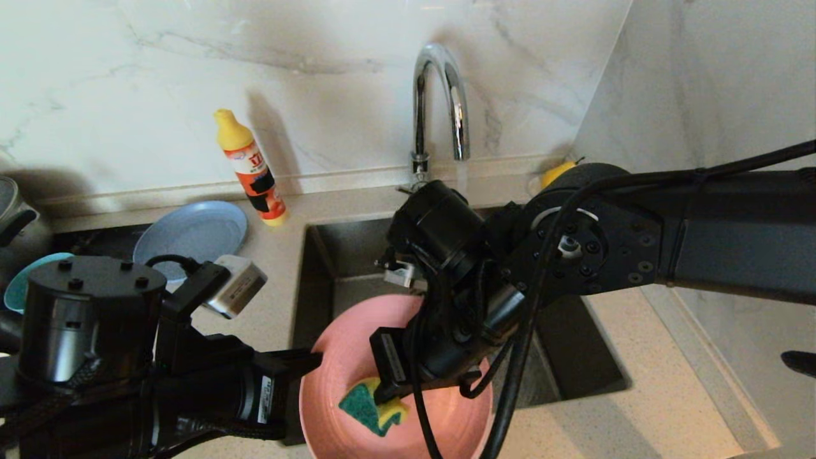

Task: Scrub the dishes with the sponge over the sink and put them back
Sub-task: Wipe the plate

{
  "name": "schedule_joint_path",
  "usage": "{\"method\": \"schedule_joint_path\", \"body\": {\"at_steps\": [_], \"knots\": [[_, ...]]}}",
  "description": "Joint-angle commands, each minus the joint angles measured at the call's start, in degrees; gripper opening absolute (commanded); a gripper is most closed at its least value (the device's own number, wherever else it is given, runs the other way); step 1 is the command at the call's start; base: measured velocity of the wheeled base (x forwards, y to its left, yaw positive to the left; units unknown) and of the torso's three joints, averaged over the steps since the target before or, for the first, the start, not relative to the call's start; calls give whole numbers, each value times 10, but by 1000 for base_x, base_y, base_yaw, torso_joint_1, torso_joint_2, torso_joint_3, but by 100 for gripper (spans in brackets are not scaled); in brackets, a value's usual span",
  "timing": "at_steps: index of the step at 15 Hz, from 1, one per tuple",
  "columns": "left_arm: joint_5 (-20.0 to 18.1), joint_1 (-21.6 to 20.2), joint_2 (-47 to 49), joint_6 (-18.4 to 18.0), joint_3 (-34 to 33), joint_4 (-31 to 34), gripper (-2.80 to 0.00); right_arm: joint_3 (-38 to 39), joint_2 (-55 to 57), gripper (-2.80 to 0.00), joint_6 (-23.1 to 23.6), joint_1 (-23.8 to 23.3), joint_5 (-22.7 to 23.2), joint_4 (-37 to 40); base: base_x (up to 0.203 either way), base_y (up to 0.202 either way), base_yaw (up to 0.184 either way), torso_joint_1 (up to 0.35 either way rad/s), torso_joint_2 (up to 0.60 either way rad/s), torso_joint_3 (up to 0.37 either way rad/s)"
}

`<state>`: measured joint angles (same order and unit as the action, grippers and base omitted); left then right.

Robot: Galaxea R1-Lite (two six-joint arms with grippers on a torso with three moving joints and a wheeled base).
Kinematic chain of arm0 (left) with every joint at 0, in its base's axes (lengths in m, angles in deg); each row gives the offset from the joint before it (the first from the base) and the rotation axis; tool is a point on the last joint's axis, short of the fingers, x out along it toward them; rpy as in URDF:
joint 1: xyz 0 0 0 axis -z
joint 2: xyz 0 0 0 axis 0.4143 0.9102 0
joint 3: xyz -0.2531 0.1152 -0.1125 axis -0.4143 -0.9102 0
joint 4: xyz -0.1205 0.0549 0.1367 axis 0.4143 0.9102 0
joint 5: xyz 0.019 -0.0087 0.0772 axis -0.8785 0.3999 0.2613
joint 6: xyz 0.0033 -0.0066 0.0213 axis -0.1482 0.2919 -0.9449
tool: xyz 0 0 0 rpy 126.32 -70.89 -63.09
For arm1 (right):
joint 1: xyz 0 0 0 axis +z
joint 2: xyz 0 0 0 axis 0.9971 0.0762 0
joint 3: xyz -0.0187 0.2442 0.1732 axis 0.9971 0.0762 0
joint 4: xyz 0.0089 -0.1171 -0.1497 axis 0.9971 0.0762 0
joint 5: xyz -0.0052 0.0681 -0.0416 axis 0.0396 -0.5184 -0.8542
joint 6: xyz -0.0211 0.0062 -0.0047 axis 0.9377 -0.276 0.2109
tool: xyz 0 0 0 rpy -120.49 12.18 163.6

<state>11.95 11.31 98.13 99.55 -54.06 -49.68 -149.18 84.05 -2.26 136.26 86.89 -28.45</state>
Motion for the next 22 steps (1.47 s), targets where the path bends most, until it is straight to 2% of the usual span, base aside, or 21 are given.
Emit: {"method": "schedule_joint_path", "body": {"at_steps": [1,3,5,12,22], "knots": [[0,0,-2,2,3,-1,-280,21,-14,-280,0,0,0,17,0,0,0,0,0,0],[0,0,-3,4,4,-1,-280,54,-30,-280,0,-5,-15,17,0,0,0,0,0,0],[0,0,-3,6,4,-1,-280,76,-42,-280,2,-7,-52,16,0,0,0,0,0,0],[0,-1,-8,7,0,-1,-280,82,-89,-280,6,-71,-52,20,0,0,0,0,0,0],[-1,0,-7,4,-13,-1,-280,13,-81,-280,4,-76,-49,14,0,0,0,0,0,0]]}}
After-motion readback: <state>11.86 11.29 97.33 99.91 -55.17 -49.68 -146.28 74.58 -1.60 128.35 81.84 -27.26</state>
